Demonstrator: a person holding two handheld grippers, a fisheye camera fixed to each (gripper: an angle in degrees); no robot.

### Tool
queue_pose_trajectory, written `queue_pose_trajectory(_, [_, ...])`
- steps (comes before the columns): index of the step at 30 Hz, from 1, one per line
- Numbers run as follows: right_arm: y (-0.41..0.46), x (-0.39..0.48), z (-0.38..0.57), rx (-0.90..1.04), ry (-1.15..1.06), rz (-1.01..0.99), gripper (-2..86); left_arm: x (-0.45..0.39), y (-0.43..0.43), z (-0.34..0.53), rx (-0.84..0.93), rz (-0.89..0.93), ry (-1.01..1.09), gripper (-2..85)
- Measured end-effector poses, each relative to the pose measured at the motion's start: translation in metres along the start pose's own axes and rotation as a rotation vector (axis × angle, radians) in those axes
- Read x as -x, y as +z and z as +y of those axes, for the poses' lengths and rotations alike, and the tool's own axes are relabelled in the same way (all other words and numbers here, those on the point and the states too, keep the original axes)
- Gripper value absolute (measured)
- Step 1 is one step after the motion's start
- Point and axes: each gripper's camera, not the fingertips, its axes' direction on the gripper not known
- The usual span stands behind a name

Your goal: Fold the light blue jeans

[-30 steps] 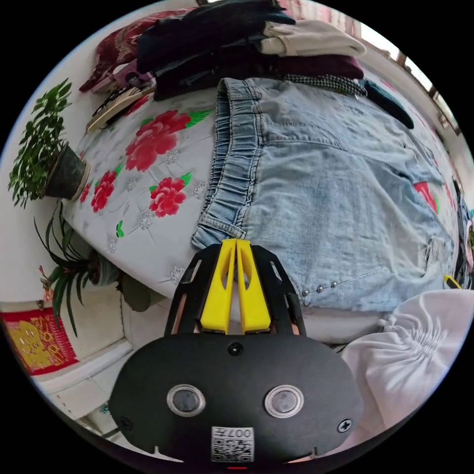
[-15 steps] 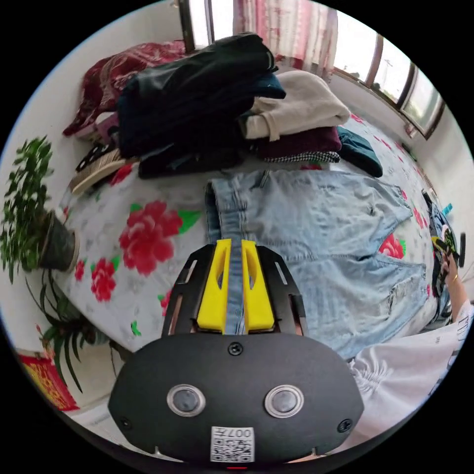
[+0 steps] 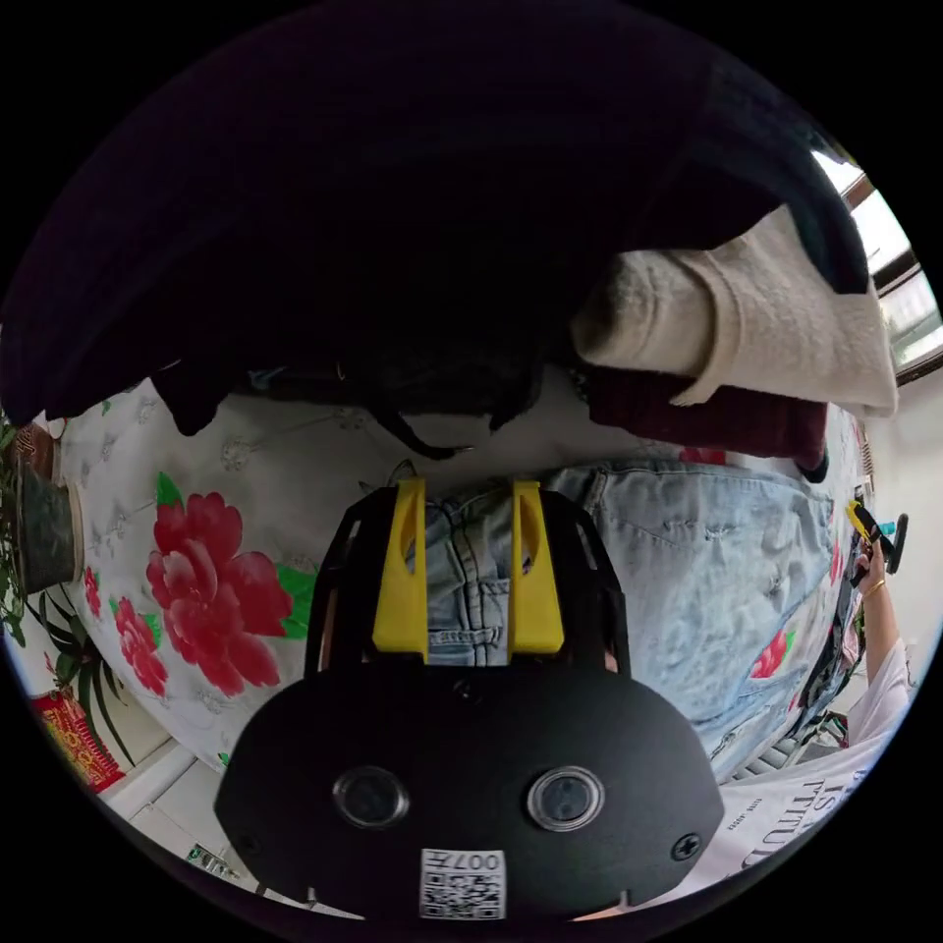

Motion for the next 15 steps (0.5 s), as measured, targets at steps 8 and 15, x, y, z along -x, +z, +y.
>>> queue_pose_trajectory(8, [0.024, -0.006, 0.002, 0.086, -0.017, 0.012, 3.7, 0.018, 0.005, 0.000, -0.029, 0.128, -0.020, -0.6])
queue_pose_trajectory(15, [-0.066, -0.013, 0.039, -0.069, -0.087, -0.204, 0.0, 0.048, -0.053, 0.021, -0.164, 0.297, -0.010, -0.9])
